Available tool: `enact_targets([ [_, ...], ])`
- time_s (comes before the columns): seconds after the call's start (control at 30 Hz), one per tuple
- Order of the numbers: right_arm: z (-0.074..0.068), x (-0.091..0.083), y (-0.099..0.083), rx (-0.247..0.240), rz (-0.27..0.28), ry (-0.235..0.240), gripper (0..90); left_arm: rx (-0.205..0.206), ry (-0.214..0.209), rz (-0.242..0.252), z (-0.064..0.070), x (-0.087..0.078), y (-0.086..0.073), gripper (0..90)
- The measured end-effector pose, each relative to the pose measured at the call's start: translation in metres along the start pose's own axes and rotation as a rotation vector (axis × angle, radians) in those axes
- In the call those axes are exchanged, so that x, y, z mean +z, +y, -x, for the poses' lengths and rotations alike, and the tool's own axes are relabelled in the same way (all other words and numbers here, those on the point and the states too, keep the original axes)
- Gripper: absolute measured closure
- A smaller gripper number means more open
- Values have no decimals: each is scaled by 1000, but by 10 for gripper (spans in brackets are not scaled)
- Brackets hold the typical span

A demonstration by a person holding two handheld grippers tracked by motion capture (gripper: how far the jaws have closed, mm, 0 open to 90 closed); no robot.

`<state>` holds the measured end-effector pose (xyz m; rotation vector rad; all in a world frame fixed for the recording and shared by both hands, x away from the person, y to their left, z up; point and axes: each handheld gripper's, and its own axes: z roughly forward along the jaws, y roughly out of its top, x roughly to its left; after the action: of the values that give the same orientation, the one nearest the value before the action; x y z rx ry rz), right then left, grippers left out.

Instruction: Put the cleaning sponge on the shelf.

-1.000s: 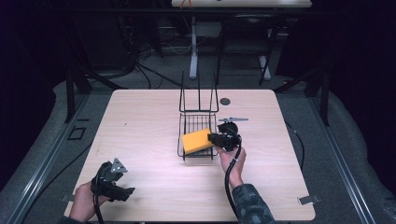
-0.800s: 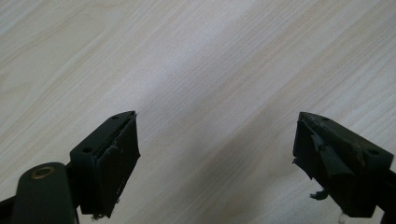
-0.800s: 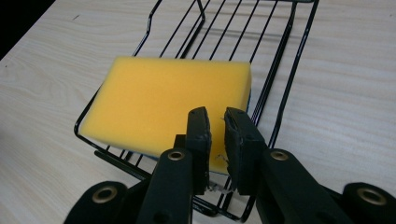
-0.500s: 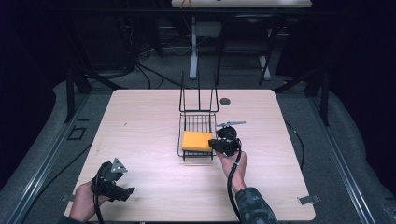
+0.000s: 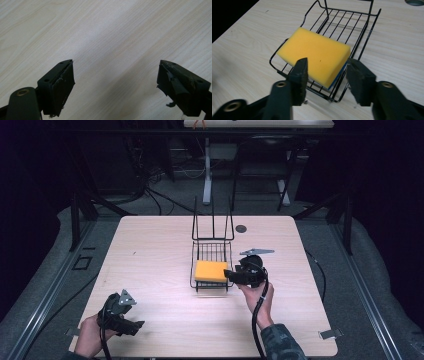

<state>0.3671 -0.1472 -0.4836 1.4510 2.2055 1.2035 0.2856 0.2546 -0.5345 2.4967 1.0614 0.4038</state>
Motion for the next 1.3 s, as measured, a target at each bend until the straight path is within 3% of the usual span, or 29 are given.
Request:
enact_targets([
  [0.07,-1,-4,0,-2,1,-1,403,0,0,0,0,0,0,142],
  [0.17,-1,-16,0,-32,-24,-20,258,0,3,3,0,0,0,142],
  [0.33,3,-31,-3,-43,-14,-26,170,0,6,5,0,0,0,142],
  [0.53,7,-46,-7,-47,-14,-34,143,3,4,5,0,0,0,142],
  [0.9,21,-80,-22,-75,-26,-92,84,8,5,1,1,1,1,142],
  [1.2,36,-100,-49,-68,-81,-137,63,6,2,-1,0,1,0,142],
  [1.3,45,-109,-68,-54,-100,-156,71,7,0,-8,1,1,0,142],
])
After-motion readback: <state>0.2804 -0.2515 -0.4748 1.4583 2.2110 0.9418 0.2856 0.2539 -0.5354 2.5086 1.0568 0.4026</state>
